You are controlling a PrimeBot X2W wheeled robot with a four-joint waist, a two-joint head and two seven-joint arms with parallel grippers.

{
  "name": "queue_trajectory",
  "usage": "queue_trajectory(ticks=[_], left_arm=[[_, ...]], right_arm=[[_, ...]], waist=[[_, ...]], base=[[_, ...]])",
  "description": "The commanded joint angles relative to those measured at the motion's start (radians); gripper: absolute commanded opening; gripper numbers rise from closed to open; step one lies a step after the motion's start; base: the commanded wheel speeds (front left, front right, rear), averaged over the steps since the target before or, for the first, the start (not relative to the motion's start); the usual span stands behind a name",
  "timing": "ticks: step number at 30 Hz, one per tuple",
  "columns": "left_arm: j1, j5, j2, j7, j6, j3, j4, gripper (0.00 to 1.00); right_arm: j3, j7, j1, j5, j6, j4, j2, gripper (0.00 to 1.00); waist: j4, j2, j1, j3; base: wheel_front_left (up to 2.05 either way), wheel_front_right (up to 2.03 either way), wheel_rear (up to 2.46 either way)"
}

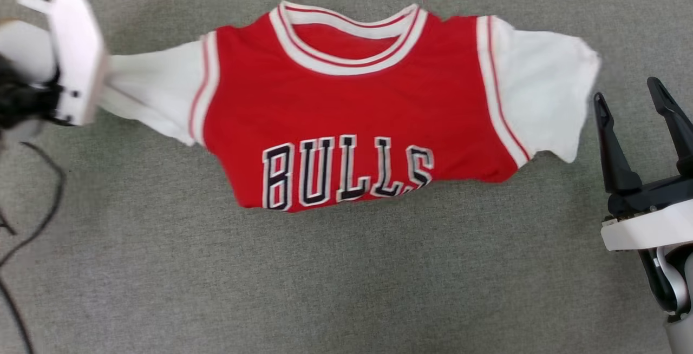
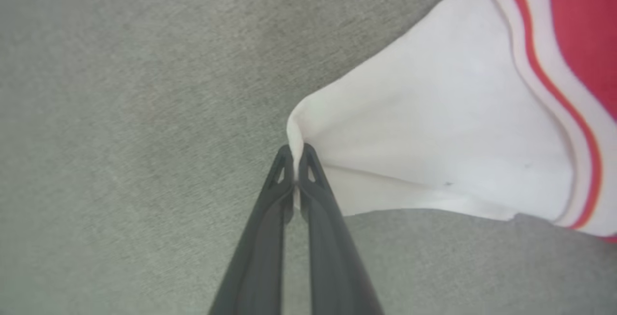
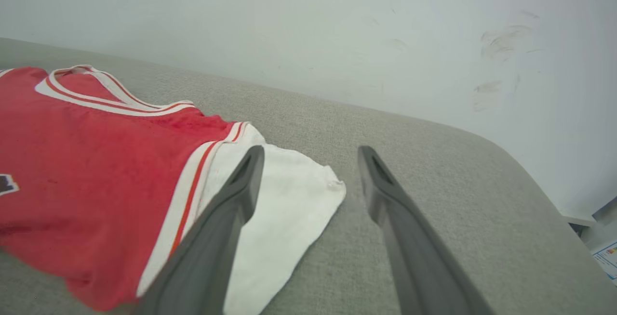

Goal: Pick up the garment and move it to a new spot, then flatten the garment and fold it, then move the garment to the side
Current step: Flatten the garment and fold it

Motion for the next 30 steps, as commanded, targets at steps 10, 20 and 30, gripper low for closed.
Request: queue_trajectory(ticks=[10,20,30], left_arm=[[0.074,-0.019,0.028,-0.080,0.042,0.019,0.050,1.00],[0.007,-0.066,0.053,-0.077,0.037,0.071,-0.019,1.00],[0.029,-0.104,0.089,0.050,0.086,0.055,-0.074,1.00]], right_arm=[[0.007,0.008,-0.014,-0.009,0.000,-0.006,0.002,1.00],[-0.005,0.012,0.010,-0.015,0.000,-0.015,0.017,1.00],[0.015,0.014,-0.025,-0.008,0.000,-0.025,0.009,1.00]], waist=[[-0.006,0.0000,0.0000,0.014],[0.014,0.0000,0.0000,-0.009],[-0.019,0.0000,0.0000,0.039]], base=[[0.00,0.00,0.00],[0.00,0.00,0.00],[0.00,0.00,0.00]])
